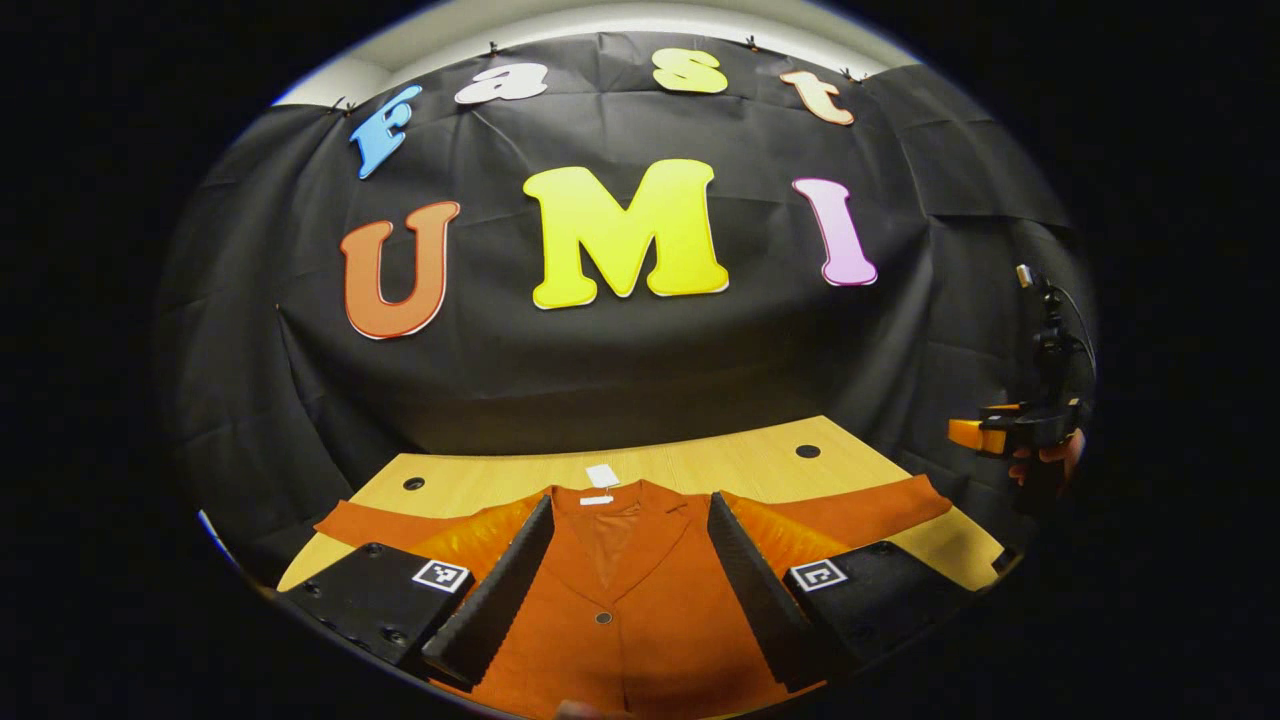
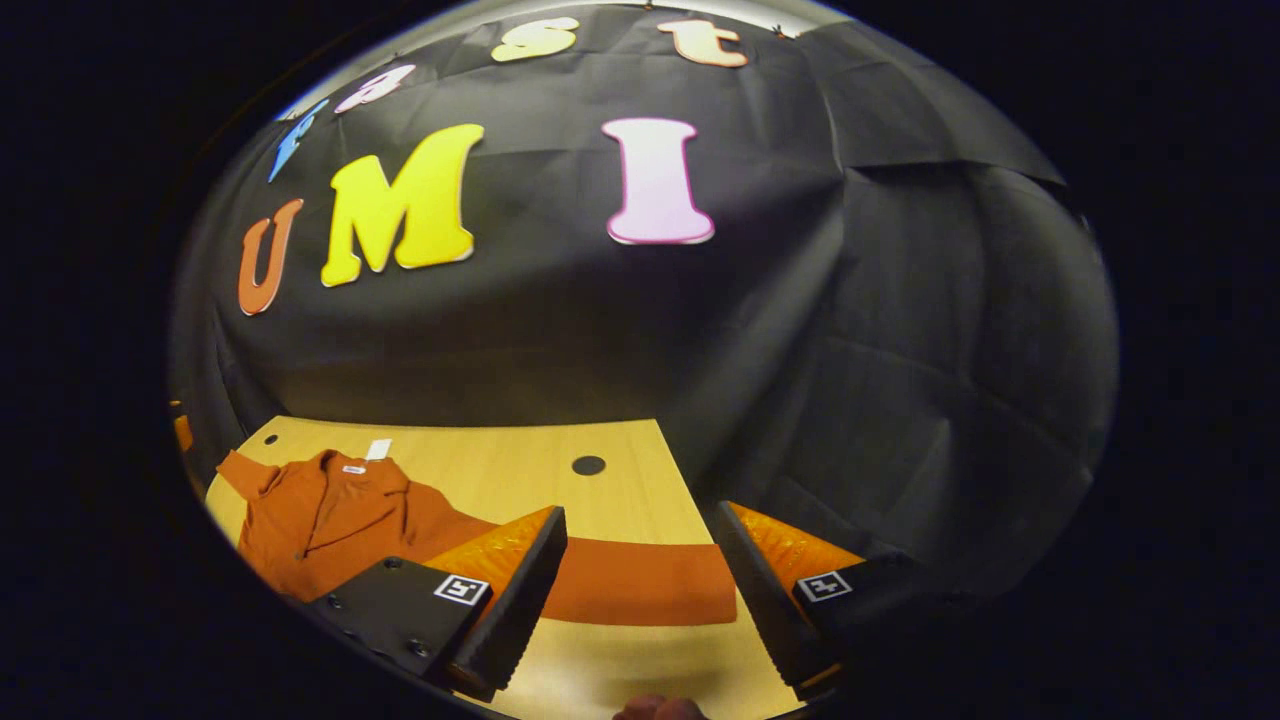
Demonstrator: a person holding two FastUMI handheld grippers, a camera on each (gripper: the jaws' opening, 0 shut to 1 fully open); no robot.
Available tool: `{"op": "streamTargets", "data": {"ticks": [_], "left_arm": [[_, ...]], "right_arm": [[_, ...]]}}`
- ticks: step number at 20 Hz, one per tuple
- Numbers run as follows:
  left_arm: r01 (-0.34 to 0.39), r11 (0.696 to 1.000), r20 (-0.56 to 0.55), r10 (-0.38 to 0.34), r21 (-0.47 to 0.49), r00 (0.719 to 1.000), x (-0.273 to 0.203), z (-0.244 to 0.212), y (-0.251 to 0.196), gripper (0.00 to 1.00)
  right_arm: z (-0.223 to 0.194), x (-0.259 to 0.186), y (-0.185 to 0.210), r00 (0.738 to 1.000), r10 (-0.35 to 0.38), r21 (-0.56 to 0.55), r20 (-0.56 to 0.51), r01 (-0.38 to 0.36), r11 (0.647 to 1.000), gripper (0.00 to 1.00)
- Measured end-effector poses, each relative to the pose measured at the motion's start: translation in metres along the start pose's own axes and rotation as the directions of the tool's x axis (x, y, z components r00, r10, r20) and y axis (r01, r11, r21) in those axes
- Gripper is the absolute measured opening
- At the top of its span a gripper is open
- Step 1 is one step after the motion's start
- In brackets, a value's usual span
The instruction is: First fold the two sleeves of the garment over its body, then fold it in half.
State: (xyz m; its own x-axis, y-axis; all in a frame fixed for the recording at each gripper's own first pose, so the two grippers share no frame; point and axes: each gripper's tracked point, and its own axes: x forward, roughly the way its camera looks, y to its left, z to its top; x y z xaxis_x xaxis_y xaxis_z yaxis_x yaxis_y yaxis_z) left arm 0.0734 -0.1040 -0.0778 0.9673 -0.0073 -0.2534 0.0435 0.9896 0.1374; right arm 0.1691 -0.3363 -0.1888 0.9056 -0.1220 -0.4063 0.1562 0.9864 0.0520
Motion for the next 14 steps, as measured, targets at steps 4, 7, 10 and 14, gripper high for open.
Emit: {"op": "streamTargets", "data": {"ticks": [4,7,10,14], "left_arm": [[0.015,0.999,-0.047,-0.013,0.038,0.999,0.006,-0.008,-0.019,1.00],[0.007,0.998,-0.078,-0.003,0.057,0.997,0.011,-0.015,-0.022,0.99],[-0.015,0.997,-0.118,0.024,0.078,0.993,0.014,-0.026,-0.018,0.99],[-0.051,0.990,-0.097,0.064,0.131,0.993,0.015,-0.016,-0.012,0.99]], "right_arm": [[-0.039,0.052,-0.030,0.994,0.027,0.031,-0.108,-0.024,0.999,0.95],[-0.073,0.088,-0.048,0.980,0.038,0.046,-0.198,-0.029,0.999,0.95],[-0.102,0.114,-0.059,0.963,0.062,0.076,-0.262,-0.043,0.996,0.94],[-0.134,0.135,-0.062,0.930,0.118,0.143,-0.348,-0.071,0.987,0.97]]}}
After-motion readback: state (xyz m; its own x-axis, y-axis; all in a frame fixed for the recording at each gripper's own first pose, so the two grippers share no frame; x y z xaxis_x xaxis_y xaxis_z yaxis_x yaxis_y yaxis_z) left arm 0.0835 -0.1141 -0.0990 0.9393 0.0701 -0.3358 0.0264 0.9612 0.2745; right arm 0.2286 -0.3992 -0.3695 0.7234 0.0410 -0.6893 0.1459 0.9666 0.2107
